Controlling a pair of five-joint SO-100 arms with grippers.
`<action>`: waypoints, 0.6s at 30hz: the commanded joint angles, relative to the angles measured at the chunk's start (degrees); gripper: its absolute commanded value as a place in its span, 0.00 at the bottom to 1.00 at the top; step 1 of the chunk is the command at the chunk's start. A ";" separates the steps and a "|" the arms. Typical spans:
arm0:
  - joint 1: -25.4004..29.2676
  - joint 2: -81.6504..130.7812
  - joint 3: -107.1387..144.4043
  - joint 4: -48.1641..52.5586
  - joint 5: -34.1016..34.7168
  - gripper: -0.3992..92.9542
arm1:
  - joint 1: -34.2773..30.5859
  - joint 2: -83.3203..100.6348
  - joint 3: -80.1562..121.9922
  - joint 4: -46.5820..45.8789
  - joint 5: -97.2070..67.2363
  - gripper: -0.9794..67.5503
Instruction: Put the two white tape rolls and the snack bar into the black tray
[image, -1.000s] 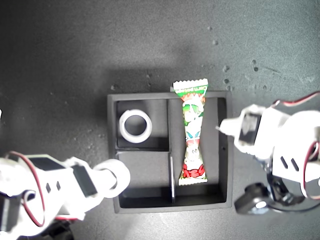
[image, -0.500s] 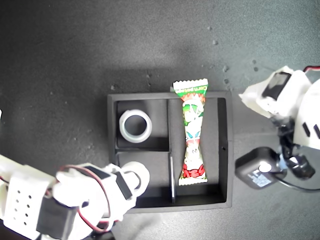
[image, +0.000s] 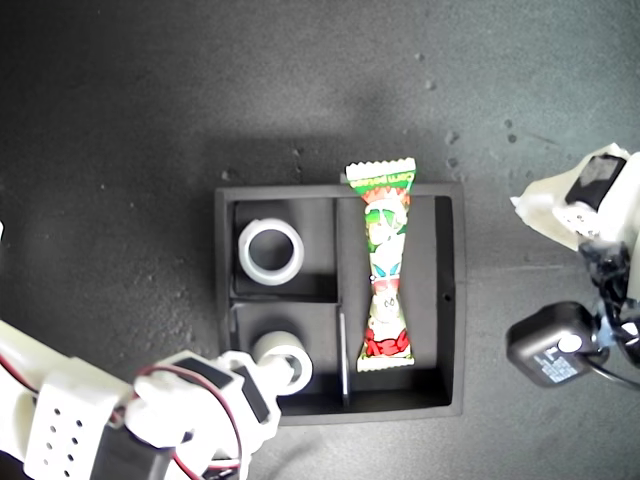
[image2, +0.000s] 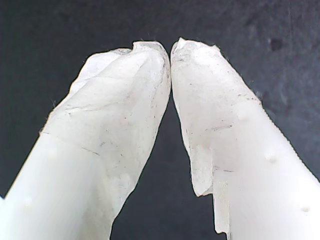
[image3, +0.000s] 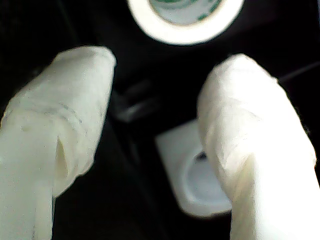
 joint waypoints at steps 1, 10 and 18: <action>0.70 -0.70 -6.15 2.81 -0.97 0.14 | 0.44 3.52 0.18 -1.05 0.88 0.01; -3.78 12.92 6.15 6.86 -2.37 0.05 | 3.43 32.34 31.90 -15.29 9.67 0.01; -11.51 42.01 38.23 -4.57 -2.46 0.03 | 3.78 63.46 63.02 -26.37 17.14 0.01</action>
